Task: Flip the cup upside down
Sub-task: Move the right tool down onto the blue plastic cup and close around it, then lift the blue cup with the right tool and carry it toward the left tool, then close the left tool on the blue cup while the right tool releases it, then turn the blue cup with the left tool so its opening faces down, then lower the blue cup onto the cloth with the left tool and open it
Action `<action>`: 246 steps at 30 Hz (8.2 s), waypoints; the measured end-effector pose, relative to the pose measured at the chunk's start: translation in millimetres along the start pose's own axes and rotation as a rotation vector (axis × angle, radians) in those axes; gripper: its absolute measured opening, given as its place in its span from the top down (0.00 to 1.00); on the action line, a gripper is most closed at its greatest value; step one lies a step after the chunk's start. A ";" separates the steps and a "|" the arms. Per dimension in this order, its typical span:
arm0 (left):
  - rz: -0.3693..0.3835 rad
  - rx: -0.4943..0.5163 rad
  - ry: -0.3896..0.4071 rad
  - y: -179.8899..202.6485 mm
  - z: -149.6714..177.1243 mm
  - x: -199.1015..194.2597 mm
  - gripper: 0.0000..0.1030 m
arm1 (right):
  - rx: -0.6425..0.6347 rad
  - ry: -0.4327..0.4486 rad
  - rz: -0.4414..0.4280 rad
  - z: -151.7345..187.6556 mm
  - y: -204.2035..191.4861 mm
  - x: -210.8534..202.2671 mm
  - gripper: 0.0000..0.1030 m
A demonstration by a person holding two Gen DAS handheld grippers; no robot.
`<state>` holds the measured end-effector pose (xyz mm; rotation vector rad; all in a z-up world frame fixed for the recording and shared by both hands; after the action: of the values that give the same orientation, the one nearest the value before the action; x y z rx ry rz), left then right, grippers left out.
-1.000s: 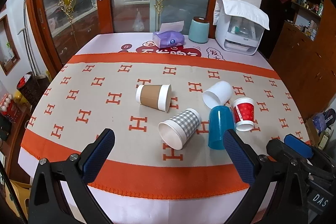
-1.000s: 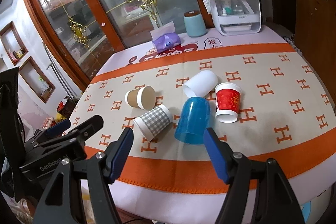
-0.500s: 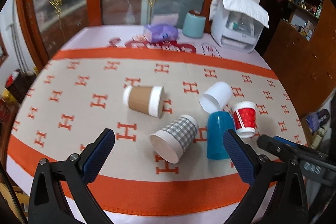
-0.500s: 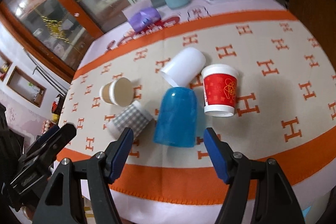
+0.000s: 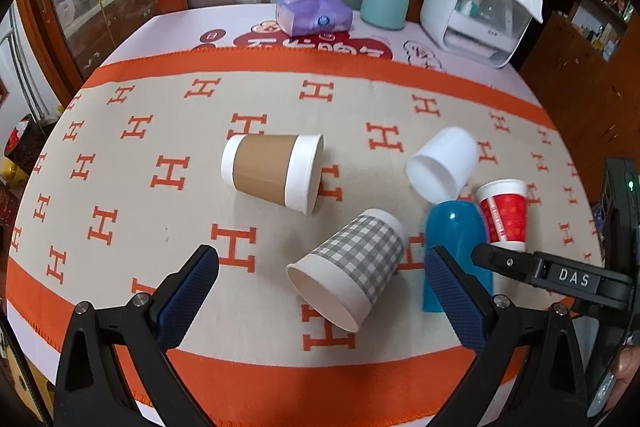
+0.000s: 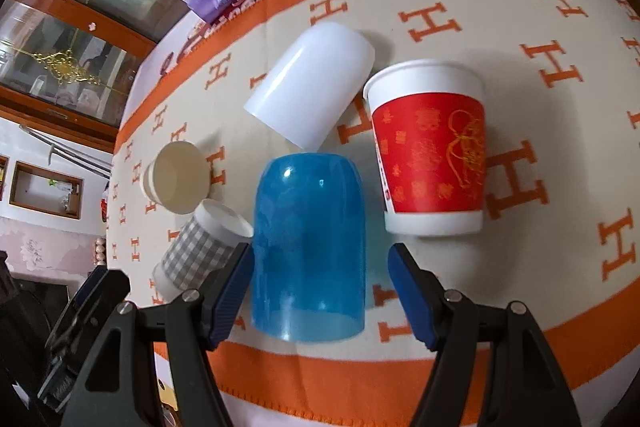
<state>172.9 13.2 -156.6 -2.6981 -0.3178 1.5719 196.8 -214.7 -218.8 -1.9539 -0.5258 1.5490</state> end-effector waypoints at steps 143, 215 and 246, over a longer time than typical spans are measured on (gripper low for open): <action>0.404 0.244 -0.440 95.5 94.3 48.7 0.36 | -0.220 0.198 -0.008 122.4 21.5 -51.3 0.35; 0.234 0.149 0.516 38.1 111.5 -18.7 0.35 | -0.269 0.134 0.020 141.0 4.7 -23.8 0.35; 0.137 0.101 0.291 -4.7 121.9 -50.6 0.01 | -0.426 0.219 0.043 172.6 -46.8 -63.9 0.35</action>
<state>42.9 -3.1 -173.4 -2.8659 -0.0492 1.1580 16.4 -185.4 -167.3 -2.4324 -0.7719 1.3006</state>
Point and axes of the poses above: each gripper's, at about its wrist camera, not at the fingertips, and x roughly the way its jaws point, y to its right, z to its underside, the point moved 4 cm from there along x, roughly the way its jaws point, and after that the axes turned 14 degrees about -z, right-handed, at the moved point
